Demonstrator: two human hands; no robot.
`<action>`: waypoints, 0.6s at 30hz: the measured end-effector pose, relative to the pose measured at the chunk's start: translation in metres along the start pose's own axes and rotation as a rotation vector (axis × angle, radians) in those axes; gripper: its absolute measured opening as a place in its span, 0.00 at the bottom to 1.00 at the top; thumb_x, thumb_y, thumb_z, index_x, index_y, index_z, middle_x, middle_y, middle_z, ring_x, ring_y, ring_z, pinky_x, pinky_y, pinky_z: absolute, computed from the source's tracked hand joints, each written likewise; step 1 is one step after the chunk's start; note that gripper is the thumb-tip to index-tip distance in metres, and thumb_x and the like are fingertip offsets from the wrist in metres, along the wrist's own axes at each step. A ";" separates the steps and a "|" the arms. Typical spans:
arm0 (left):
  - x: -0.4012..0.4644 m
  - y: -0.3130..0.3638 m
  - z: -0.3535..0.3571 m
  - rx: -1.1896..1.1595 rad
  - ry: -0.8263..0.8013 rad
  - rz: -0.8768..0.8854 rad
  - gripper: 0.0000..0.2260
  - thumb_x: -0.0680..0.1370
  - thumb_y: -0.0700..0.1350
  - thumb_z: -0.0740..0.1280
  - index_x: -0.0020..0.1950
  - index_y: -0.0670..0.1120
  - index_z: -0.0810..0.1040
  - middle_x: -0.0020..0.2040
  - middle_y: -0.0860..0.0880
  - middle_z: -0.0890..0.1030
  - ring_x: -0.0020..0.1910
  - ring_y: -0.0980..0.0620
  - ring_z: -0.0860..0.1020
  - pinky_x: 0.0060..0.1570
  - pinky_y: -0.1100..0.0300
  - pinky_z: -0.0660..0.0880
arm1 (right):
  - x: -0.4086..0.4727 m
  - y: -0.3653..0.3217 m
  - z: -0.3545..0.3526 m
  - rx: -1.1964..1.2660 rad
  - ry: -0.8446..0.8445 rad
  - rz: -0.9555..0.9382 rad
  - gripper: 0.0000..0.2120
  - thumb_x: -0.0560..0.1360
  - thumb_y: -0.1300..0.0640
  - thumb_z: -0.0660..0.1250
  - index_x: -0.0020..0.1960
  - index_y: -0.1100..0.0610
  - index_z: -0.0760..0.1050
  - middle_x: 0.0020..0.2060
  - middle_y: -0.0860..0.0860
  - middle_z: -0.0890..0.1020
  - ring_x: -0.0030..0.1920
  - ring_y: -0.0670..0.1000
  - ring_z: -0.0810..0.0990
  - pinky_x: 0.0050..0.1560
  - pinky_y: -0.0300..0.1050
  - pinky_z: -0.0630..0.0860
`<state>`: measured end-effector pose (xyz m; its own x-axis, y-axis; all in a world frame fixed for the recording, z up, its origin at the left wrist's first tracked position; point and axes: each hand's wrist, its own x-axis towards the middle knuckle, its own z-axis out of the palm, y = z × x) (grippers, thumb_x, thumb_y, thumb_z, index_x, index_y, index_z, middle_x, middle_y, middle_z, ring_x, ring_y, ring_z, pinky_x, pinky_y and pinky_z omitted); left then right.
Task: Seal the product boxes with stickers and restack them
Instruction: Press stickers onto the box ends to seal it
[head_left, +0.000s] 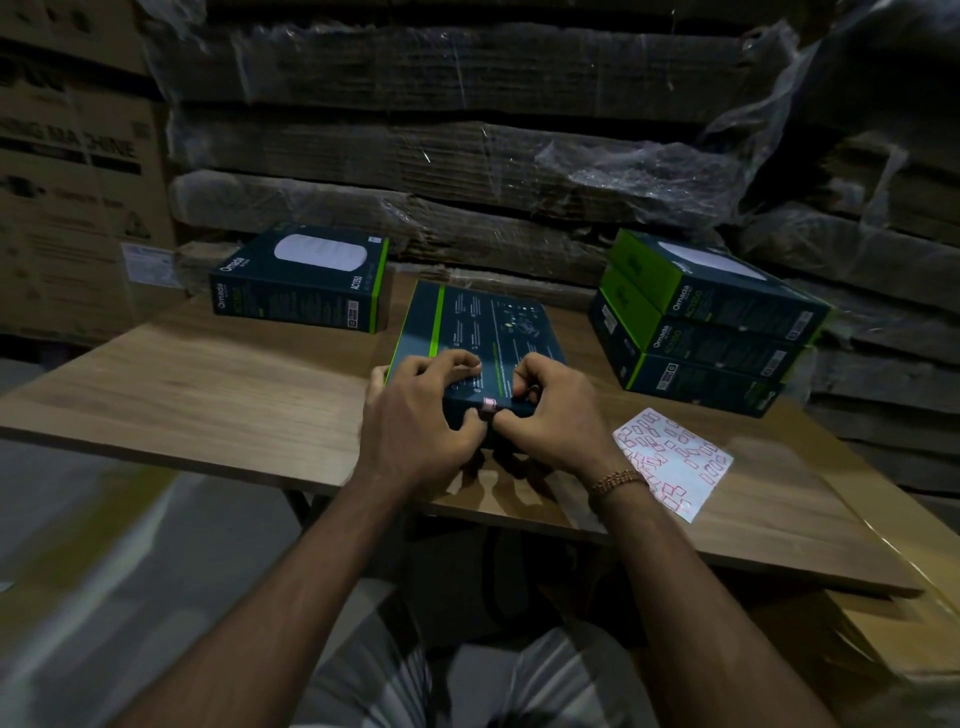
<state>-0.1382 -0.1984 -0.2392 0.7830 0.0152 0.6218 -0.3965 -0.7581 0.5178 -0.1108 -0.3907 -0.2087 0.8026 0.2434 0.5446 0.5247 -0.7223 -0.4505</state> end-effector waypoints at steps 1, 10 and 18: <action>0.000 -0.001 0.000 -0.008 -0.004 0.002 0.24 0.74 0.57 0.71 0.70 0.60 0.74 0.55 0.66 0.75 0.64 0.56 0.75 0.70 0.44 0.65 | 0.000 0.000 -0.001 0.008 -0.005 0.001 0.15 0.69 0.51 0.79 0.43 0.53 0.73 0.38 0.44 0.76 0.36 0.42 0.73 0.35 0.34 0.67; 0.000 0.002 0.000 0.006 -0.008 -0.005 0.25 0.75 0.56 0.75 0.70 0.59 0.75 0.49 0.70 0.66 0.62 0.56 0.75 0.72 0.40 0.66 | -0.001 -0.001 0.001 -0.008 0.012 0.011 0.16 0.68 0.50 0.79 0.42 0.54 0.73 0.37 0.44 0.76 0.36 0.43 0.71 0.34 0.35 0.65; 0.000 0.001 0.000 -0.001 0.004 0.016 0.25 0.75 0.60 0.75 0.71 0.60 0.74 0.49 0.74 0.66 0.62 0.56 0.76 0.71 0.42 0.67 | -0.001 -0.001 0.000 0.000 -0.001 0.013 0.16 0.68 0.49 0.79 0.42 0.53 0.72 0.37 0.44 0.76 0.36 0.43 0.72 0.35 0.37 0.66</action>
<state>-0.1382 -0.1993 -0.2385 0.7744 0.0058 0.6326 -0.4097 -0.7574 0.5084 -0.1118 -0.3901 -0.2090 0.8094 0.2350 0.5382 0.5147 -0.7252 -0.4575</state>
